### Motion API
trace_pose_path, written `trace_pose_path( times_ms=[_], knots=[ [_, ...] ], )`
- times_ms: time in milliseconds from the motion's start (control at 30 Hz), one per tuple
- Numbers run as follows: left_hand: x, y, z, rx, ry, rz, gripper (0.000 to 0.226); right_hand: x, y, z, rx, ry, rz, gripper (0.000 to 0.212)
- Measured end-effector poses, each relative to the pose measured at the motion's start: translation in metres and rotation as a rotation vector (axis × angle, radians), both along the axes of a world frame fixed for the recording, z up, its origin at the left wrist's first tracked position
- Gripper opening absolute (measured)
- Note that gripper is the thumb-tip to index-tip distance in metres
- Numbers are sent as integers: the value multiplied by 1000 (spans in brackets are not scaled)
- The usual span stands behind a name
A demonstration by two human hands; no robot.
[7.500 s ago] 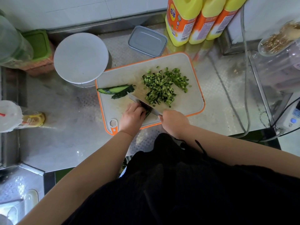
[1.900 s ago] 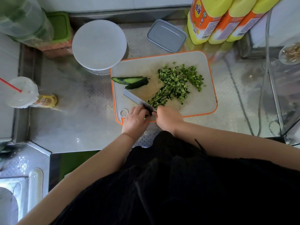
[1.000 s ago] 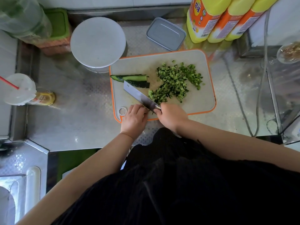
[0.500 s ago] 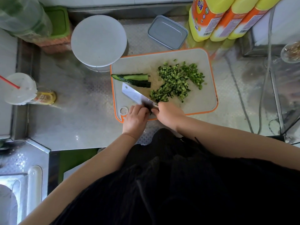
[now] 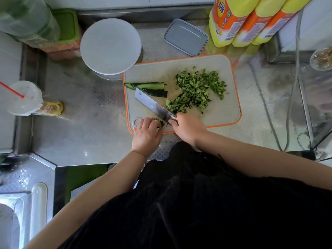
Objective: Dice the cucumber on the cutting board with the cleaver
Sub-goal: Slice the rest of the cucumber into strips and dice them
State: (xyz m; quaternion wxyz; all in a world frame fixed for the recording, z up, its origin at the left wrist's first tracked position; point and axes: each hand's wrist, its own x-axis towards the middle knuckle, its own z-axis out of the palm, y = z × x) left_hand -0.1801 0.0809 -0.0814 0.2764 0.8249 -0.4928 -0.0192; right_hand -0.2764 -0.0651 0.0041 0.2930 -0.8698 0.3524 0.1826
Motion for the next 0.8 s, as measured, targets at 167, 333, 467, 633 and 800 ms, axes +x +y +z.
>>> trace_pose_path(
  times_ms=[167, 333, 467, 633, 800],
  knots=[
    [2, -3, -3, 54, 61, 13, 20, 3, 7, 3, -24, 36, 42, 34],
    [1, -7, 0, 26, 50, 21, 21, 5, 9, 1, -8, 83, 83, 28],
    [3, -7, 0, 24, 42, 13, 22, 11, 12, -4, -15, 98, 103, 26],
    [3, -6, 2, 27, 37, -1, 23, 13, 4, -5, 28, 121, 61, 28],
    [5, -5, 6, 9, 10, -49, 17, 7, -5, -9, 57, 61, -52, 38]
  ],
)
